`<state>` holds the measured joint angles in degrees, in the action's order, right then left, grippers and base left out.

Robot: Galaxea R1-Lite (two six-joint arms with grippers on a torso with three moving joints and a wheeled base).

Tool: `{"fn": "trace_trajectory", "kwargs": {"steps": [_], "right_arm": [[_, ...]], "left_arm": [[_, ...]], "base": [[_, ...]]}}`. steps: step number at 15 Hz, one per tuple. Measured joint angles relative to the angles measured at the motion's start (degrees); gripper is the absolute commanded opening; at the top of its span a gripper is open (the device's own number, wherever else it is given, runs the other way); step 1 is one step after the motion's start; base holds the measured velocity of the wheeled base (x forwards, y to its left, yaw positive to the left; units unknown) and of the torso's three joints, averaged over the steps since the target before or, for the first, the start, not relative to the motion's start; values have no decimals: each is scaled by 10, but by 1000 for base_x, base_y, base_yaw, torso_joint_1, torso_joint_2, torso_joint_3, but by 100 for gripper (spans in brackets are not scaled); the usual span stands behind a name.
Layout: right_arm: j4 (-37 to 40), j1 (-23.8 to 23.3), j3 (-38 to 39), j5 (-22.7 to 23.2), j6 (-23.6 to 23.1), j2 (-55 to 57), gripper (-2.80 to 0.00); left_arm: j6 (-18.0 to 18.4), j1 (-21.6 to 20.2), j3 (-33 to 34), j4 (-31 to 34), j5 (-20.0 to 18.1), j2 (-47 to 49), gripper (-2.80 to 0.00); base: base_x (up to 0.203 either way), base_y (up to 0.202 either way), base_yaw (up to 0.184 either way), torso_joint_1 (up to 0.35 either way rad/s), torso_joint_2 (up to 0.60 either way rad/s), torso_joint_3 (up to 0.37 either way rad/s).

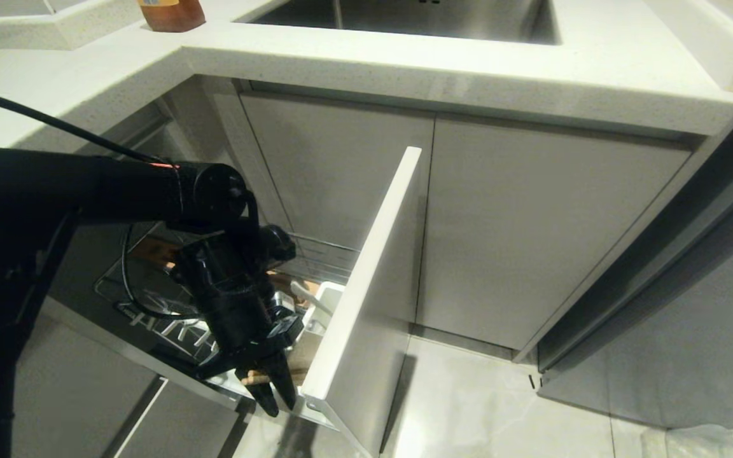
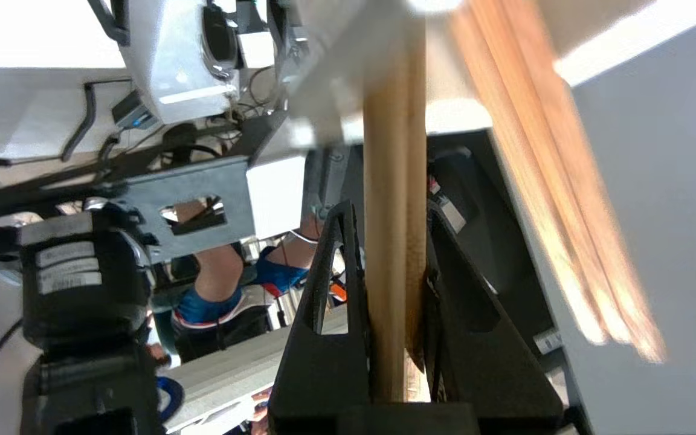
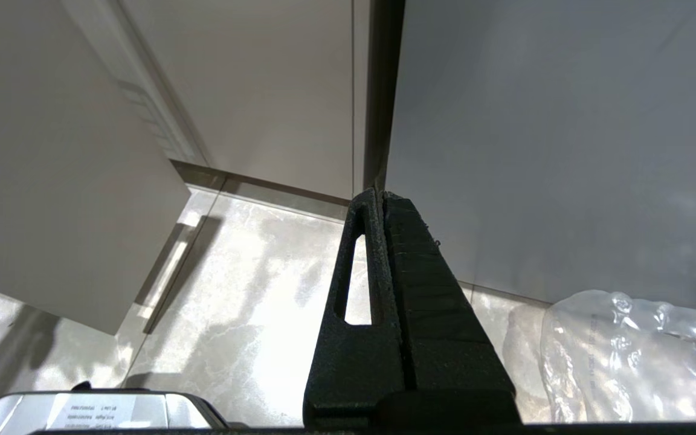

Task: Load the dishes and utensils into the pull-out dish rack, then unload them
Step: Take the chopsticks out of the cupboard

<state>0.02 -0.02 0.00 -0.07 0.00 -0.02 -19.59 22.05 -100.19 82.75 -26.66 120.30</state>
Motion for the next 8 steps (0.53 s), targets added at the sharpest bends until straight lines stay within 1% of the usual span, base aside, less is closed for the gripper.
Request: {"fn": "trace_trajectory", "kwargs": {"steps": [8], "right_arm": [[0,0,0,0,0,0,-280]], "left_arm": [[-2,4,-5,12,-5,-58,-280]], "base": [[0,0,0,0,0,0]]}}
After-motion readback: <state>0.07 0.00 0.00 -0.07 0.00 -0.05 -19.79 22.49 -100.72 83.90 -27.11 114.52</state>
